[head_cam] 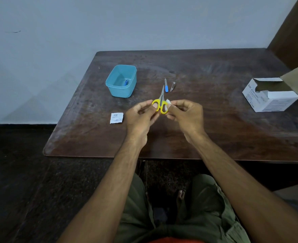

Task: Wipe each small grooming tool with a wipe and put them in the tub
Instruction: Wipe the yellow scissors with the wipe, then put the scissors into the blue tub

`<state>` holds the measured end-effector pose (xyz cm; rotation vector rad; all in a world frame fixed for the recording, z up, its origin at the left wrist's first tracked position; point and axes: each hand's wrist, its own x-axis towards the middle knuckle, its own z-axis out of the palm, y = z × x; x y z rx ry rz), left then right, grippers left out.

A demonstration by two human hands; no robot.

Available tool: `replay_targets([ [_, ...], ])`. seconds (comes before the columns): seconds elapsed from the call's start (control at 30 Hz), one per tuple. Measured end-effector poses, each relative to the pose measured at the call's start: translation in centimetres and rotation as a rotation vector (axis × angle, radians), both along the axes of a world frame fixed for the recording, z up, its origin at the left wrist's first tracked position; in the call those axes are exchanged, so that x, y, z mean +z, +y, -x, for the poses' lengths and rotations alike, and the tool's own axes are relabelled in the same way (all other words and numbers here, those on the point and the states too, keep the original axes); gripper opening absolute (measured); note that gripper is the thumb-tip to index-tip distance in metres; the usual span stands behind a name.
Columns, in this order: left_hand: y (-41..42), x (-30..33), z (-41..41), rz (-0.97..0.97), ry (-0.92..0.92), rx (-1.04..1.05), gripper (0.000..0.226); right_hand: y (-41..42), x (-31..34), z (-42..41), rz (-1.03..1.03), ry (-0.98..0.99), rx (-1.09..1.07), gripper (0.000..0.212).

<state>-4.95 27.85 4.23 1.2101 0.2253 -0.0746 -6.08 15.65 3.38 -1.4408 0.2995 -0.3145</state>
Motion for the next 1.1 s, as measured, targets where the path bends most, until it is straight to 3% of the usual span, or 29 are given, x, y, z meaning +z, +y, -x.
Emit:
replay_targets([
  [0.17,1.7,0.2,-1.1,-0.166,-0.054,-0.059,0.022,1.0,0.2,-0.9,0.005,-0.009,0.018,0.007],
  [0.37,4.1,1.9,-4.9,-0.295,-0.107,0.040,0.018,1.8,1.2,-2.5,0.039,-0.002,0.019,0.009],
  [0.47,6.3,3.2,-8.9,-0.543,-0.171,0.114,0.026,1.5,1.3,-2.9,0.060,-0.005,0.013,0.011],
  [0.63,9.0,4.7,-14.1,-1.036,-0.243,0.114,0.016,1.1,0.4,-3.0,0.099,0.014,0.012,0.008],
  [0.97,9.3,2.1,-17.8,-1.520,-0.352,-0.086,0.022,1.0,-1.4,-3.3,0.167,0.049,0.018,0.004],
  [1.1,8.4,2.4,-18.4,-1.648,-0.309,-0.151,0.024,0.6,-1.9,-3.2,0.185,0.061,0.013,0.004],
])
